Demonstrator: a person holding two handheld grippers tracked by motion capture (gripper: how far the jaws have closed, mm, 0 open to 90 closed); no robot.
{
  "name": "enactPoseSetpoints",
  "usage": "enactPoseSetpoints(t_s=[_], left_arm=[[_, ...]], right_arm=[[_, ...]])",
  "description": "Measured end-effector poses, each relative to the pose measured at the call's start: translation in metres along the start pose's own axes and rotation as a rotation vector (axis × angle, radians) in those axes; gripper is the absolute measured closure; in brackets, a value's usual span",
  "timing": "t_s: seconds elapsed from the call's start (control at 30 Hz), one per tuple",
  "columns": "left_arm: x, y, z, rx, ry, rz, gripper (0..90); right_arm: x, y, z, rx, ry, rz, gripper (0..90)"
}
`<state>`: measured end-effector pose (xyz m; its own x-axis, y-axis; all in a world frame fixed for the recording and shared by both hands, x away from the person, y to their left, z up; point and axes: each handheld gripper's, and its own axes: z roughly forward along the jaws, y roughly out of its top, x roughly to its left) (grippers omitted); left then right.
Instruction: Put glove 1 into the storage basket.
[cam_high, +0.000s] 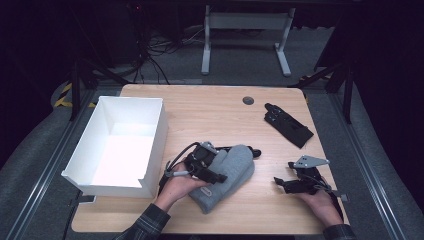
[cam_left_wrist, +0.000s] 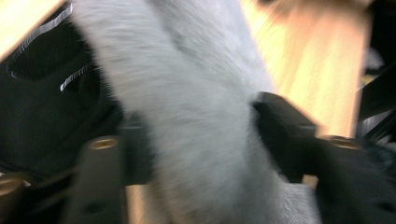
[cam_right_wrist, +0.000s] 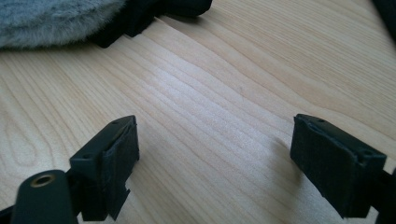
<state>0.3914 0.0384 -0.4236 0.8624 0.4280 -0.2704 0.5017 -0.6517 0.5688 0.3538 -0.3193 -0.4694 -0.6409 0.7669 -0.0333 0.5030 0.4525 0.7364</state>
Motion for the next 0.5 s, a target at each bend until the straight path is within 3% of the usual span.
enactPoseSetpoints(t_s=[0.1, 0.27, 0.37, 0.4, 0.5], left_arm=[[0.0, -0.001, 0.013, 0.041, 0.034, -0.008, 18.4], [0.003, -0.002, 0.021, 0.075, 0.0, -0.03, 16.9], [0.005, -0.003, 0.023, 0.08, -0.038, -0.045, 30.5], [0.007, -0.004, 0.024, 0.088, -0.081, -0.056, 37.3], [0.008, -0.003, 0.021, 0.095, -0.11, -0.058, 53.5]], right_arm=[[0.0, 0.0, 0.0, 0.0, 0.0, 0.0, 16.0], [0.0, 0.0, 0.0, 0.0, 0.0, 0.0, 16.0], [0.0, 0.0, 0.0, 0.0, 0.001, 0.0, 16.0], [0.0, 0.0, 0.0, 0.0, 0.0, 0.0, 16.1], [0.0, 0.0, 0.0, 0.0, 0.001, -0.001, 16.0]])
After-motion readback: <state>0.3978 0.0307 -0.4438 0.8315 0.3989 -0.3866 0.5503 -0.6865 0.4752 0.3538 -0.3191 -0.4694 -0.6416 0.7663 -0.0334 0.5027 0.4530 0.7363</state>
